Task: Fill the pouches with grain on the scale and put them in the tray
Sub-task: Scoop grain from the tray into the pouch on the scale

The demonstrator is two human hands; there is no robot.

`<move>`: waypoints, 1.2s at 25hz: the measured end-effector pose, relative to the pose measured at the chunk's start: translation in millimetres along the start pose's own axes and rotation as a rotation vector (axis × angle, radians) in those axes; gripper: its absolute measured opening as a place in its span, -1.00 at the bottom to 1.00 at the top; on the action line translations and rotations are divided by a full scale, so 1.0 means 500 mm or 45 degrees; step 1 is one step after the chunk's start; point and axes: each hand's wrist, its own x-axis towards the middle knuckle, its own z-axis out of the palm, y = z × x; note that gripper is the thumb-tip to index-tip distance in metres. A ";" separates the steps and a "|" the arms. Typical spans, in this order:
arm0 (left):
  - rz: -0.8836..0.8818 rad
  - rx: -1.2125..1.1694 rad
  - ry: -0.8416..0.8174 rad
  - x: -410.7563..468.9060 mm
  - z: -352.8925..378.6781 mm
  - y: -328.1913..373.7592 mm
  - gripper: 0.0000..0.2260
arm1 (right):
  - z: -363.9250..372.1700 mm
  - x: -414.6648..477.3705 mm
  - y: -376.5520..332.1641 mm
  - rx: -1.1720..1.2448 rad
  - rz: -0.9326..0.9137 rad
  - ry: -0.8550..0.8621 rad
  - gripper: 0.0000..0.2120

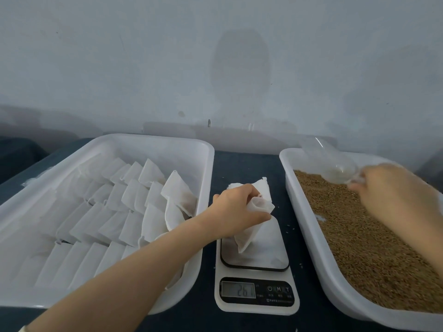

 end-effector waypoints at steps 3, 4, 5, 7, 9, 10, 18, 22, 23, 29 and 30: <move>0.008 -0.010 0.011 0.000 0.000 -0.003 -0.74 | 0.064 0.007 -0.011 -0.012 0.166 -0.399 -0.75; 0.007 -0.011 0.009 0.000 0.000 -0.003 -0.74 | 0.079 0.010 -0.015 -0.050 0.160 -0.452 -0.78; 0.006 -0.012 0.008 0.001 0.001 -0.003 -0.73 | 0.090 0.012 -0.020 -0.094 0.143 -0.488 -0.83; 0.009 -0.017 0.010 0.003 0.001 -0.004 -0.72 | 0.106 0.018 -0.024 -0.141 0.123 -0.553 -0.90; 0.006 -0.018 0.012 0.005 0.001 -0.007 -0.72 | 0.111 0.015 -0.025 -0.157 0.138 -0.617 -0.87; 0.000 -0.016 0.012 0.006 0.002 -0.007 -0.71 | 0.111 0.012 -0.025 -0.192 0.135 -0.618 -0.85; -0.016 -0.032 0.011 0.005 0.001 -0.003 -0.70 | 0.003 -0.077 -0.136 0.693 -0.584 -0.088 -0.93; 0.037 -0.025 0.043 0.002 0.000 0.000 -0.61 | 0.023 -0.095 -0.175 0.630 -0.583 -0.392 -0.83; 0.042 -0.024 0.040 0.002 -0.001 0.000 -0.60 | 0.030 -0.096 -0.178 0.701 -0.561 -0.430 -0.81; -0.014 -0.115 -0.108 0.004 -0.014 -0.011 -0.50 | 0.061 -0.087 -0.179 0.894 -0.518 -0.302 -0.92; -0.036 -0.146 -0.144 0.004 -0.022 -0.013 -0.47 | 0.064 -0.086 -0.176 0.945 -0.518 -0.293 -0.93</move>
